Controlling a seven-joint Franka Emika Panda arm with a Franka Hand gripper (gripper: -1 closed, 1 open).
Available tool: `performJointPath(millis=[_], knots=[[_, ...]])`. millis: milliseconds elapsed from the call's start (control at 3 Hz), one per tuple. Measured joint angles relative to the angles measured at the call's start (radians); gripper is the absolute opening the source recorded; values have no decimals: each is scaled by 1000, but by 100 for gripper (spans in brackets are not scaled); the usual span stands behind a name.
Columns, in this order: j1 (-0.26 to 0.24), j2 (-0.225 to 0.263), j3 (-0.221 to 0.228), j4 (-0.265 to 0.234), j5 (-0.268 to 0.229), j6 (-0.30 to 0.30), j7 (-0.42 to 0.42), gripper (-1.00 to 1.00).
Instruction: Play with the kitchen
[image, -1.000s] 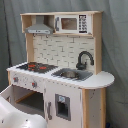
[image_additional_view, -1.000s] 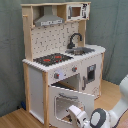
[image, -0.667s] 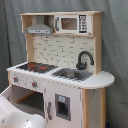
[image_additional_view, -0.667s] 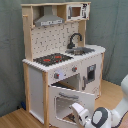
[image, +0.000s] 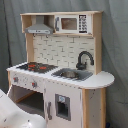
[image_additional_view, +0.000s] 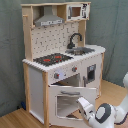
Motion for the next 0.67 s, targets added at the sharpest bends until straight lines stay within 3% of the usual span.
performJointPath(millis=[667], knots=[[-180,25,-21,-57,8,17,39,100]])
